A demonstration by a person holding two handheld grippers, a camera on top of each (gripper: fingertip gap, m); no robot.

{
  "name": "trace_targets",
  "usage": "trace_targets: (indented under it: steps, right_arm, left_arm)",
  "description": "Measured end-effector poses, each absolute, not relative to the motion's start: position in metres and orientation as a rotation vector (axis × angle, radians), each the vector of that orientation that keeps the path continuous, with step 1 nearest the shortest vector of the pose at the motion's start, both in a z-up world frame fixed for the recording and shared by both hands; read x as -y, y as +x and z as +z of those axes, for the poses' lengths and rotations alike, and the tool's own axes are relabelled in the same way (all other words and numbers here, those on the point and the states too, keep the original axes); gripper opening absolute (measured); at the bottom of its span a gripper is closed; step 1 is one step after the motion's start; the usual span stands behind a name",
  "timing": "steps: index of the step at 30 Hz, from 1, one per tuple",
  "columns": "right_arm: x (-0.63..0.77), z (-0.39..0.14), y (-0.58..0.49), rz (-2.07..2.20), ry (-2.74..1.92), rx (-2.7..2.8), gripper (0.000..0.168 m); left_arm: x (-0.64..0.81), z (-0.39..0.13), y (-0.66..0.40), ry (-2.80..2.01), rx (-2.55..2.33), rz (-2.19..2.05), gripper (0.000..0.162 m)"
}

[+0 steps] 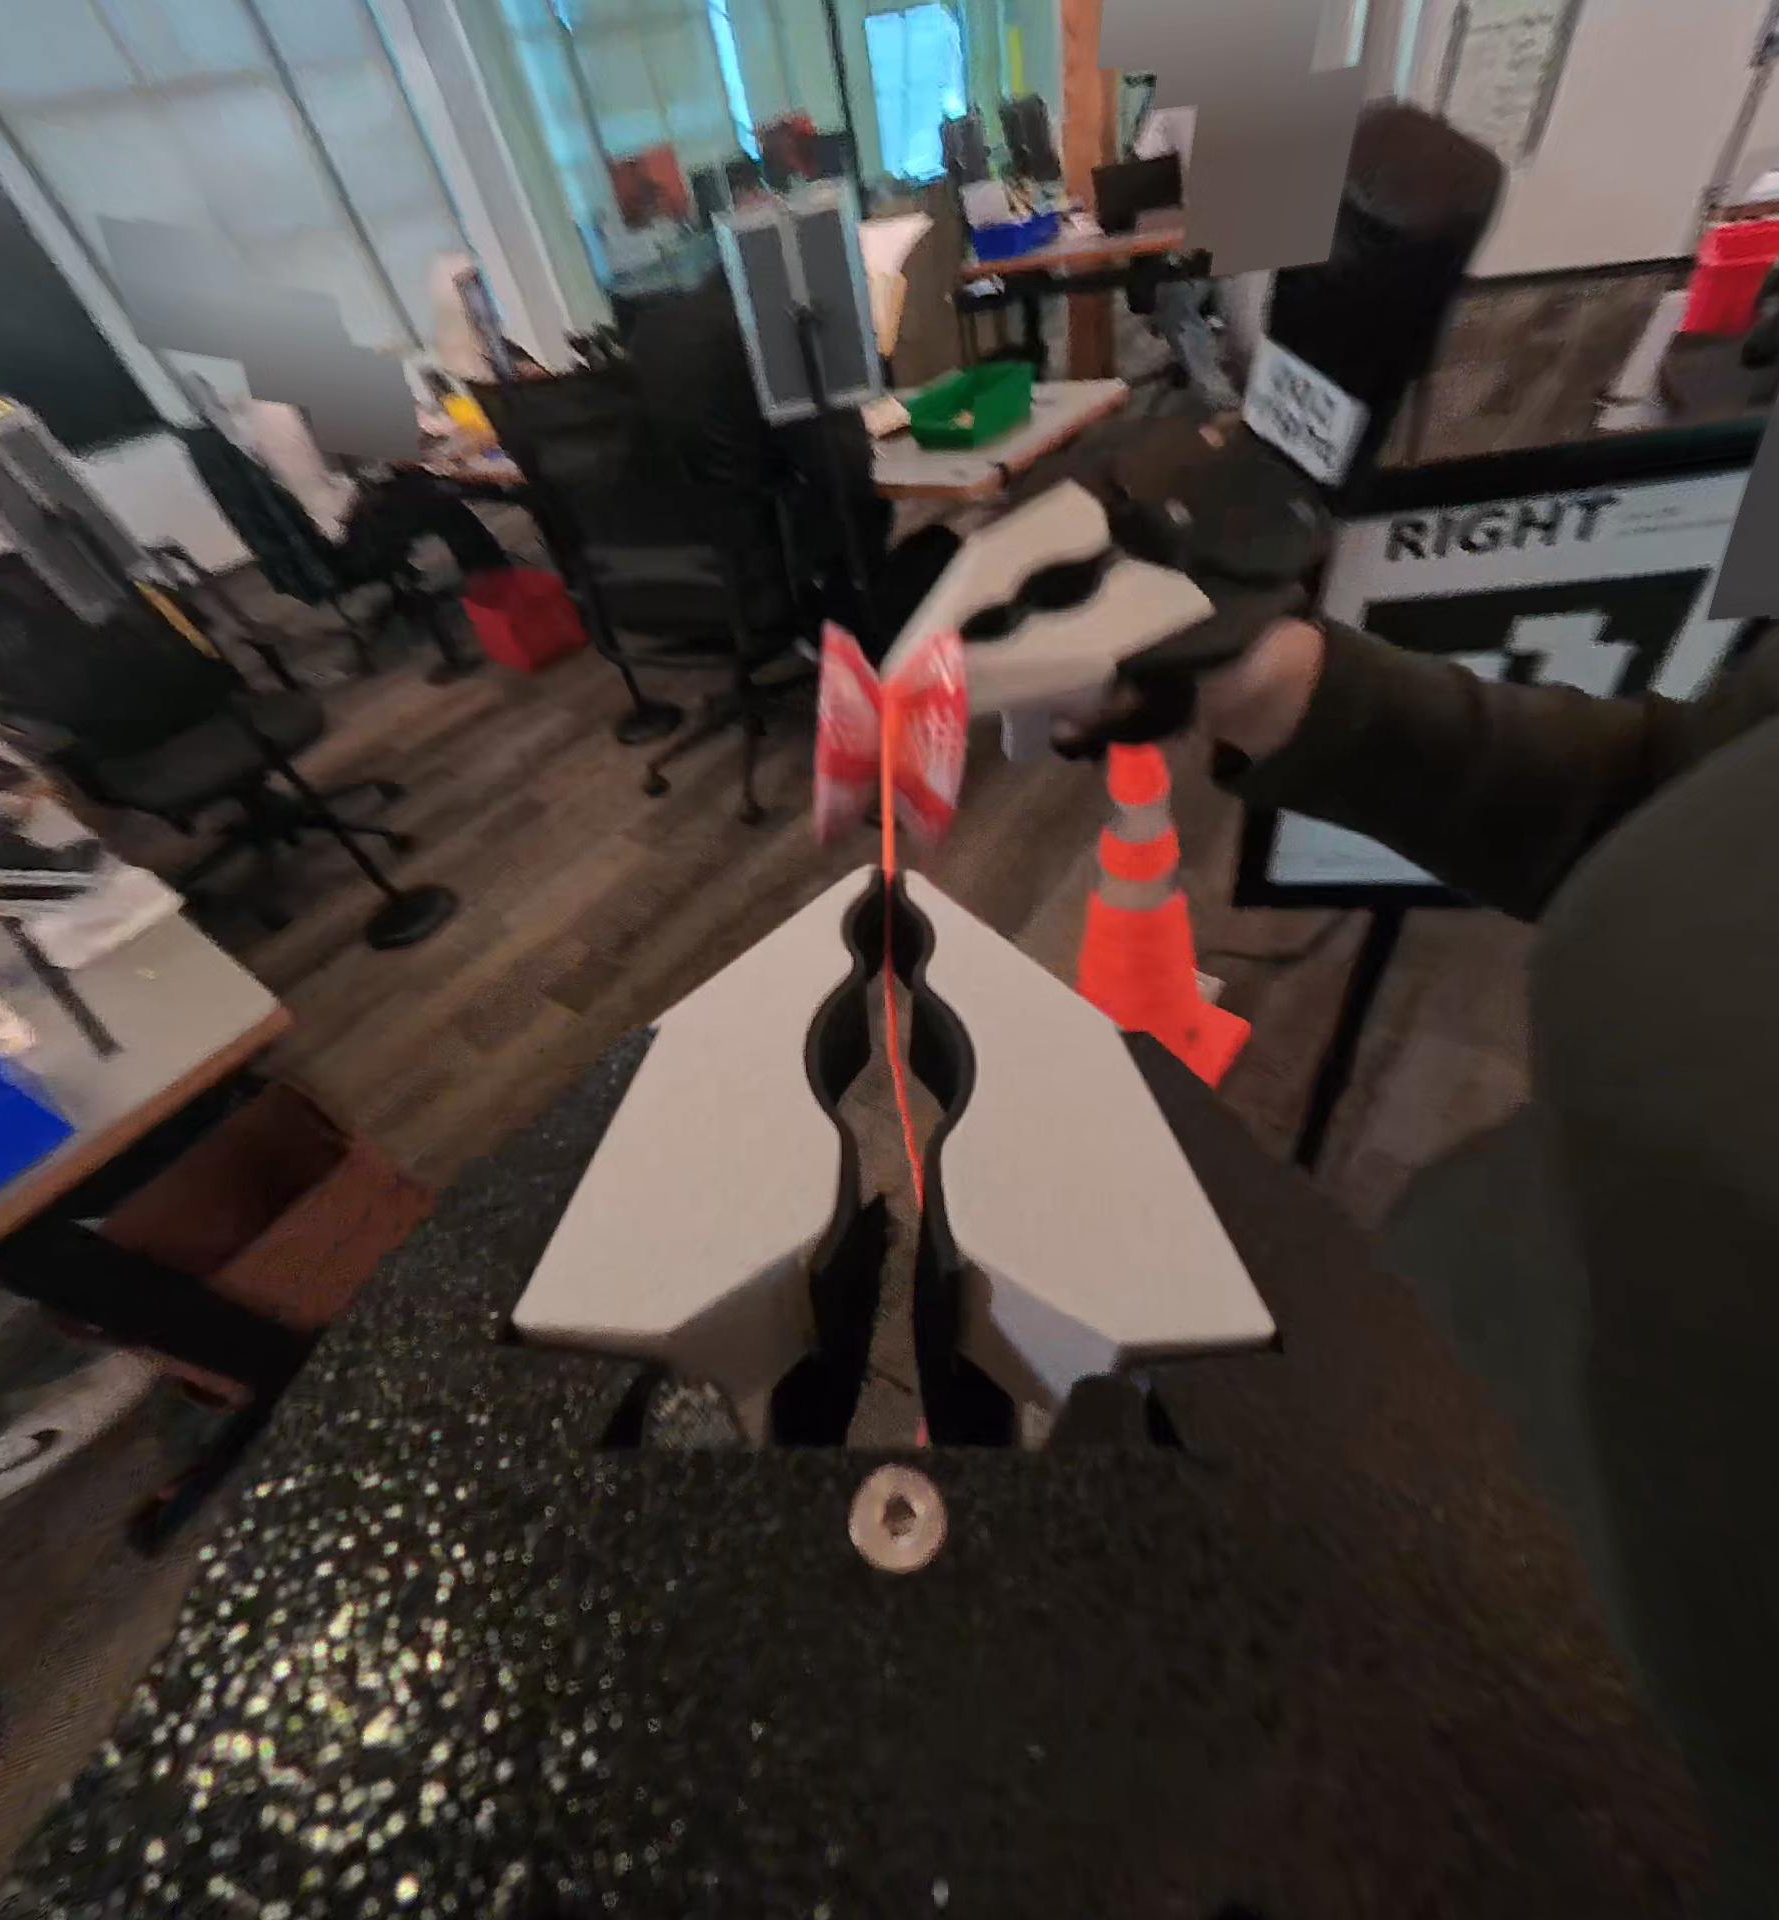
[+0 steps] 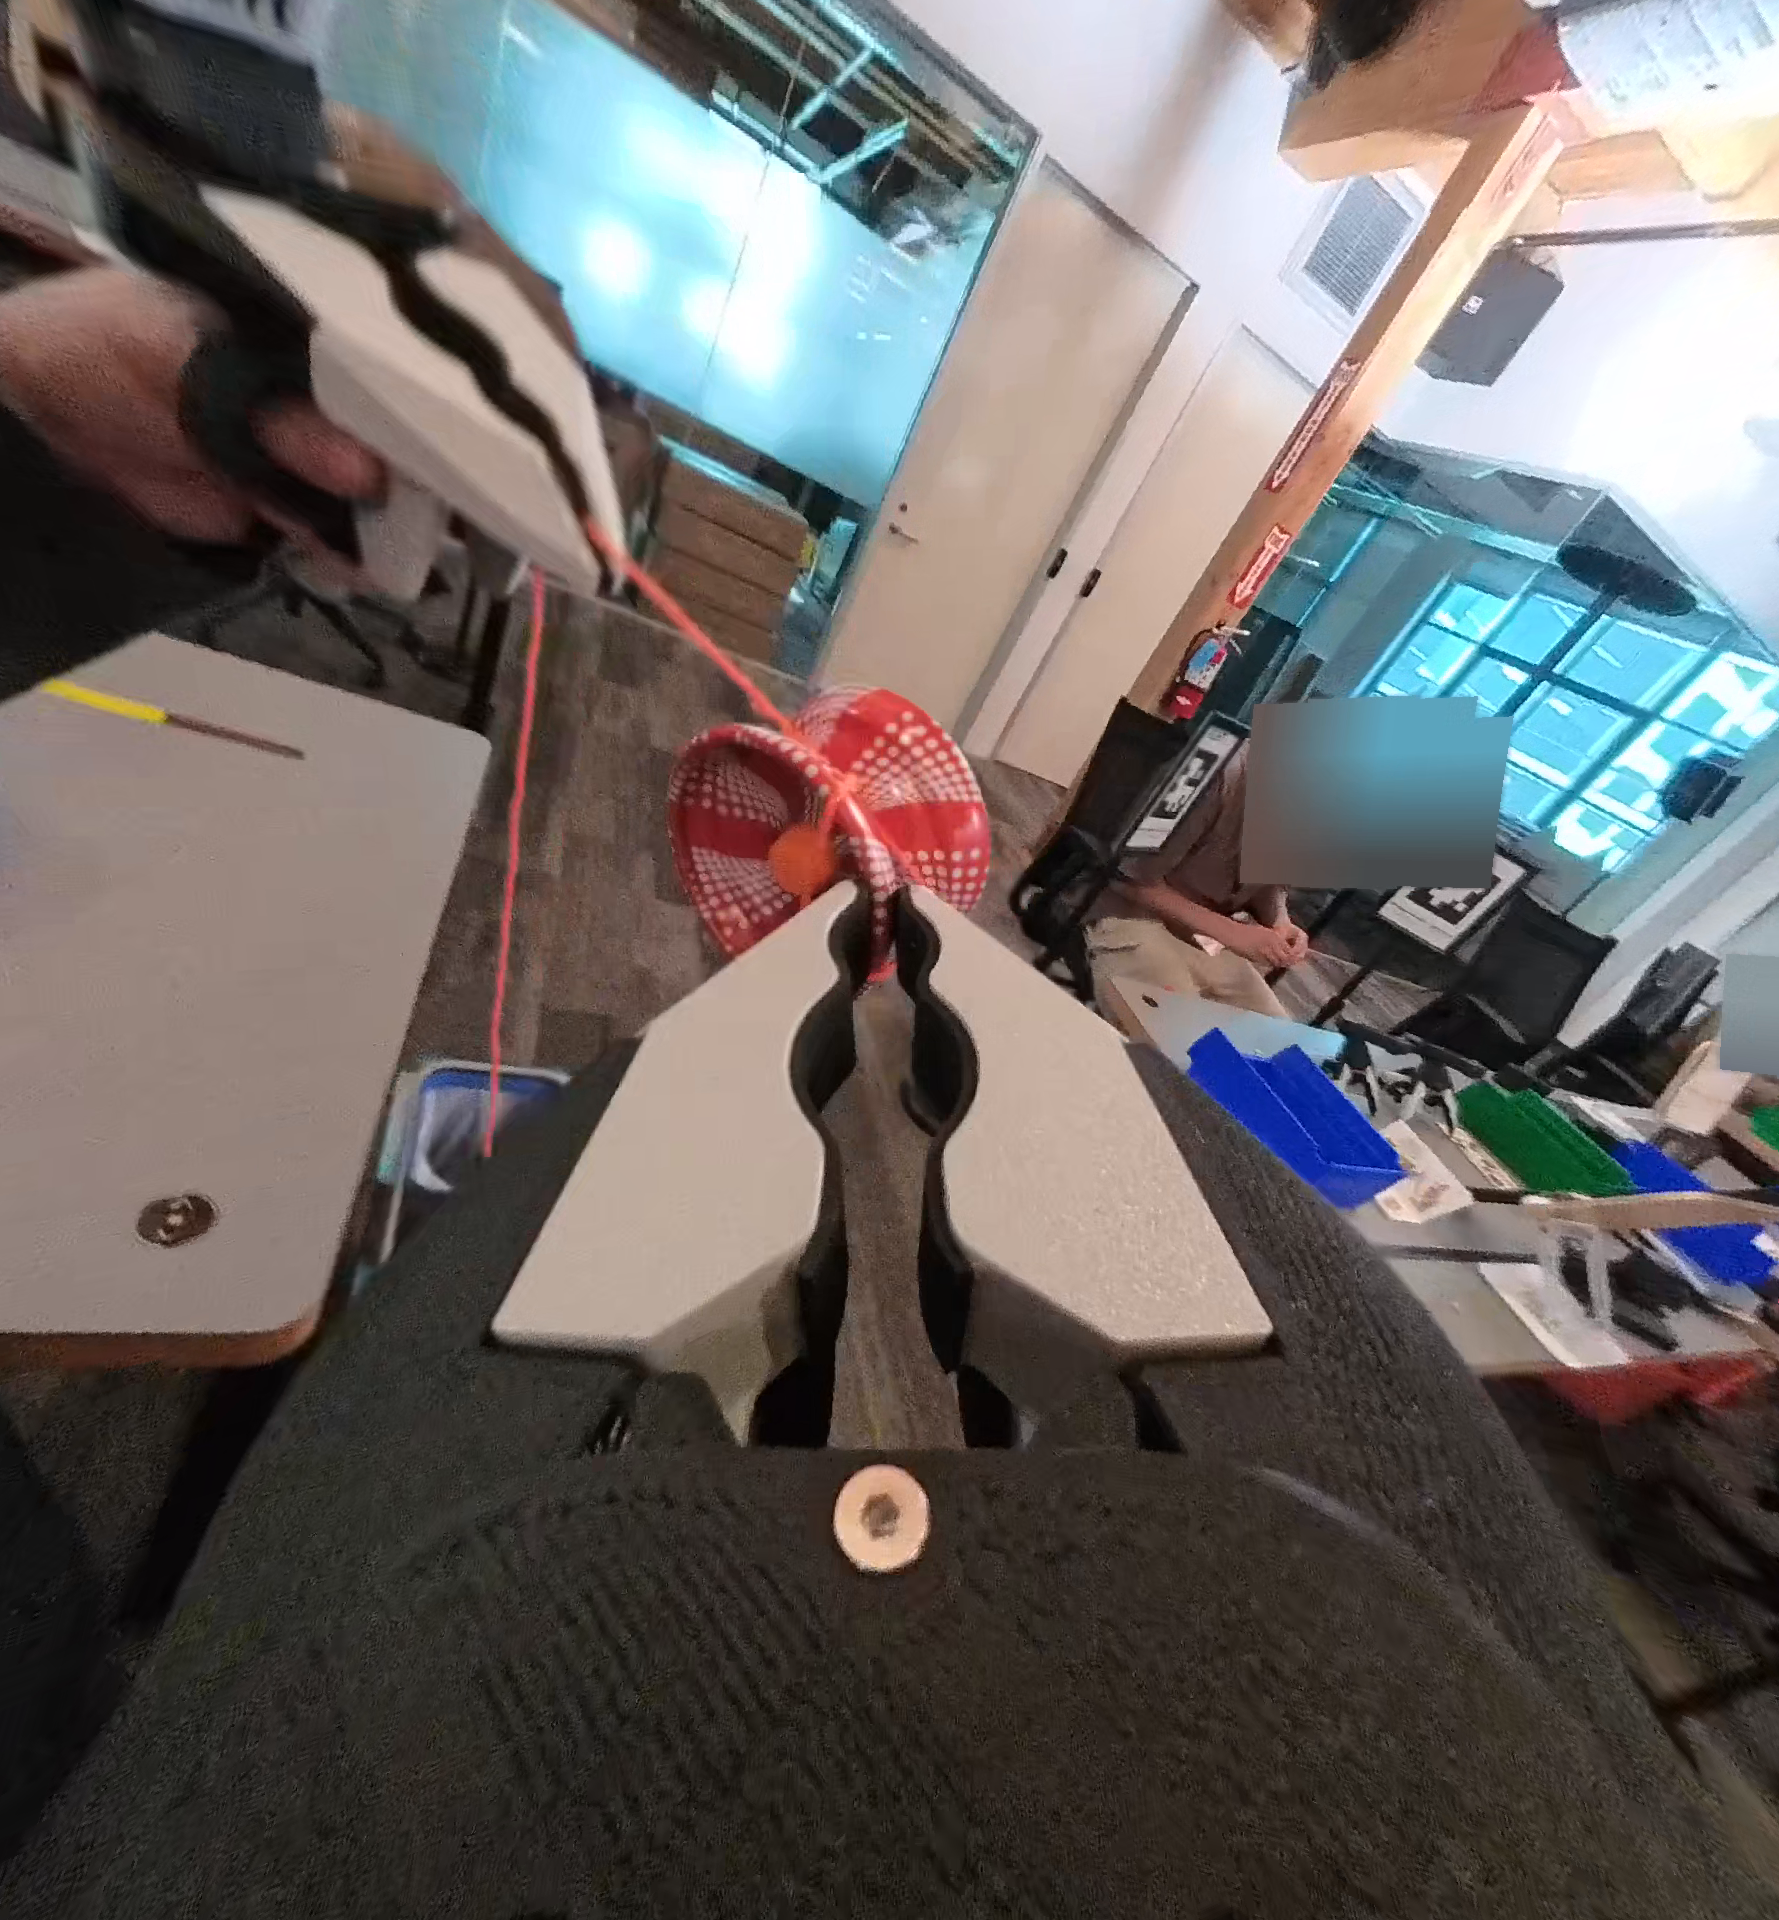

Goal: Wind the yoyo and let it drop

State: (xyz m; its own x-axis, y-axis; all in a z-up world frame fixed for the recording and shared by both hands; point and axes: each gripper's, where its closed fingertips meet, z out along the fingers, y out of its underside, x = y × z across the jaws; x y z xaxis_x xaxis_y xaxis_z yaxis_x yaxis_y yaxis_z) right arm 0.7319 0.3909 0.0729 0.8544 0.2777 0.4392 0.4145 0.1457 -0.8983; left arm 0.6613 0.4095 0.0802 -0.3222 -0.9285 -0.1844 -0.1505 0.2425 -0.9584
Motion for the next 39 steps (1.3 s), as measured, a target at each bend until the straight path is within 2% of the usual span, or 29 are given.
trace_targets:
  steps: [3,5,7,9,11,13,16,17,20,22,24,30,32,37,38,39]
  right_arm:
    - [-0.387,0.078,0.728,-0.012,-1.412,0.581,0.001]
    - [-0.388,0.073,0.724,-0.005,-1.426,0.615,0.002]
    - [-0.388,0.066,0.714,0.052,-1.434,0.666,0.002]
    - [-0.387,0.062,0.703,0.126,-1.442,0.712,0.002]
    - [-0.389,0.054,0.694,0.161,-1.458,0.754,0.002]
    - [-0.391,0.049,0.689,0.166,-1.474,0.793,0.002]
    - [-0.391,0.048,0.683,0.169,-1.479,0.817,0.001]
    - [-0.393,0.048,0.685,0.153,-1.483,0.811,0.002]
    - [-0.399,0.051,0.691,0.066,-1.480,0.764,0.005]
    - [-0.402,0.054,0.697,-0.083,-1.466,0.746,0.029]
    - [-0.402,0.056,0.699,-0.272,-1.444,0.789,0.034]
    - [-0.402,0.044,0.678,-0.679,-1.350,1.080,0.018]
    - [-0.404,0.042,0.678,-0.768,-1.331,1.123,0.006]
    - [-0.401,0.042,0.677,-0.698,-1.362,1.115,0.001]
    - [-0.400,0.046,0.678,-0.647,-1.370,1.075,0.001]
    - [-0.398,0.050,0.680,-0.594,-1.369,1.036,0.001]
  left_arm:
    - [-0.397,0.042,0.657,-1.083,-1.835,-1.279,0.000]
    - [-0.391,0.038,0.660,-1.089,-1.811,-1.403,0.003]
    - [-0.395,0.050,0.670,-1.057,-1.662,-1.491,0.076]
    - [-0.394,0.056,0.675,-1.001,-1.605,-1.538,0.095]
    - [-0.385,0.053,0.679,-0.987,-1.644,-1.577,0.093]
    - [-0.379,0.050,0.684,-0.982,-1.668,-1.594,0.082]
    - [-0.374,0.045,0.689,-0.972,-1.683,-1.568,0.043]
    - [-0.375,0.045,0.690,-0.978,-1.655,-1.563,0.041]
    - [-0.382,0.045,0.694,-1.025,-1.606,-1.538,0.040]
    - [-0.391,0.040,0.699,-1.078,-1.578,-1.491,0.041]
    - [-0.397,0.036,0.700,-1.122,-1.570,-1.467,0.041]
    - [-0.394,0.027,0.705,-1.135,-1.634,-1.390,0.040]
    - [-0.391,0.025,0.706,-1.129,-1.658,-1.366,0.040]
    - [-0.385,0.039,0.700,-1.059,-1.609,-1.479,0.037]
    - [-0.384,0.041,0.697,-1.044,-1.594,-1.512,0.052]
    - [-0.388,0.039,0.697,-1.075,-1.600,-1.505,0.078]
